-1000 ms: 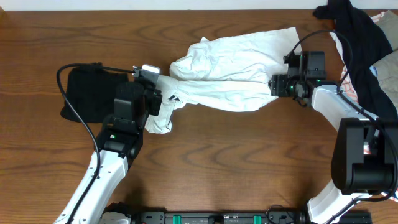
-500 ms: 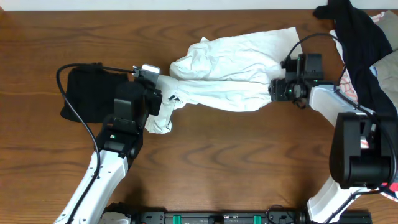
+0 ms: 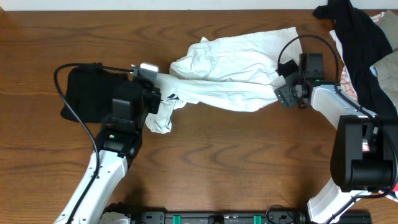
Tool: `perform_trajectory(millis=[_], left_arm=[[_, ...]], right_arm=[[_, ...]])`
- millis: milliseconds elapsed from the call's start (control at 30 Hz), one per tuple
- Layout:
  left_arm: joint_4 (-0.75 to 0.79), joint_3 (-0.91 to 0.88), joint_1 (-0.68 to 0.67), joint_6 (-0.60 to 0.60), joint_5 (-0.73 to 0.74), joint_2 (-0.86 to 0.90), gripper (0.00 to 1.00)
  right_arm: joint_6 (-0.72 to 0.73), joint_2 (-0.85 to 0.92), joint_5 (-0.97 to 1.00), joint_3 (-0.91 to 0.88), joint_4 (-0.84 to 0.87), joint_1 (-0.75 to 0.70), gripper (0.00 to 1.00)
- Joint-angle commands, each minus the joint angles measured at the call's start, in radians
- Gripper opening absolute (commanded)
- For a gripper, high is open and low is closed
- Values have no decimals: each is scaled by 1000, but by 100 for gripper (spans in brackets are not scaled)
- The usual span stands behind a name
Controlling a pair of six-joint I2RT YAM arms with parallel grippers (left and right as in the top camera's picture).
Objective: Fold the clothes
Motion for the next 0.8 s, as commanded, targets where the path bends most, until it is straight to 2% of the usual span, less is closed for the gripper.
perform_trajectory(millis=[0, 133, 400, 767], left_arm=[[47, 5, 53, -6, -21, -20, 6], [96, 5, 90, -58, -20, -20, 6], [99, 5, 88, -66, -1, -19, 6], [100, 5, 88, -66, -1, -19, 6]], right_arm=[[-105, -29, 38, 11, -8, -26, 86], [-112, -29, -21, 11, -8, -24, 88], [-126, -29, -152, 11, -18, 17, 85], [-149, -29, -155, 11, -47, 78, 84]])
